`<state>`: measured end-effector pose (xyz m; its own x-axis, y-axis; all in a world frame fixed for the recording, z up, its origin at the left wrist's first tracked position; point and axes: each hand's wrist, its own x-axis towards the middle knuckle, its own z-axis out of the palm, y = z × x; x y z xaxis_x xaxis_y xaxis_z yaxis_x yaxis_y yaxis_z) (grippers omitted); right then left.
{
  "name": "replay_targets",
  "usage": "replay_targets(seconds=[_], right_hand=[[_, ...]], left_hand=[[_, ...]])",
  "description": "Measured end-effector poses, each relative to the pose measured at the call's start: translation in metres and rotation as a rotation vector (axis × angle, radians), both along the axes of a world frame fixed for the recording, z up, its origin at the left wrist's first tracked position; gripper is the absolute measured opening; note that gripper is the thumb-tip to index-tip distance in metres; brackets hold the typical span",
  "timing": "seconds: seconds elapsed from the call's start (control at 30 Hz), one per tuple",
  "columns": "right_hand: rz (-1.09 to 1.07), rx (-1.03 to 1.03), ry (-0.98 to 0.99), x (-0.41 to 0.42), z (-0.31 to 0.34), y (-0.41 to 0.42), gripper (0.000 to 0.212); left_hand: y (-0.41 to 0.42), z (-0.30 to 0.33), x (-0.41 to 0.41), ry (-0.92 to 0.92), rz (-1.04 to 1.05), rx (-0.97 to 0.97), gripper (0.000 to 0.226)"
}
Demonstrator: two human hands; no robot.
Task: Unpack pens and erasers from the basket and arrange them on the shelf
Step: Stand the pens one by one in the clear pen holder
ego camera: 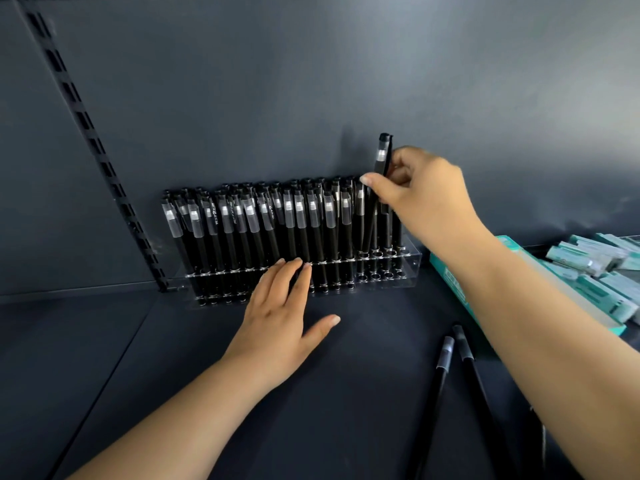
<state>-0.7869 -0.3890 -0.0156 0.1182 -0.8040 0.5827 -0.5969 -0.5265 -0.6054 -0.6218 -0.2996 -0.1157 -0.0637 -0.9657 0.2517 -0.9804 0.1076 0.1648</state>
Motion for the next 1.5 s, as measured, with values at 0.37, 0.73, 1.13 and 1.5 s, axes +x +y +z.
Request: replay_targets(seconds=[0.37, 0.73, 1.13, 1.5], right_hand=[[0.046, 0.215, 0.185, 0.005, -0.021, -0.008, 0.031], [0.041, 0.302, 0.462, -0.004, -0.016, 0.000, 0.037], [-0.067, 0.408, 0.563, -0.123, -0.046, 0.104, 0.026], [-0.142, 0.698, 0.695, -0.139, -0.072, 0.121, 0.053]], left_hand=[[-0.003, -0.002, 0.000, 0.051, -0.031, 0.013, 0.090], [0.008, 0.001, -0.011, 0.235, -0.051, -0.009, 0.061], [0.036, 0.016, -0.085, 0.471, -0.069, 0.253, 0.029], [0.014, 0.009, -0.141, -0.022, 0.099, 0.347, 0.090]])
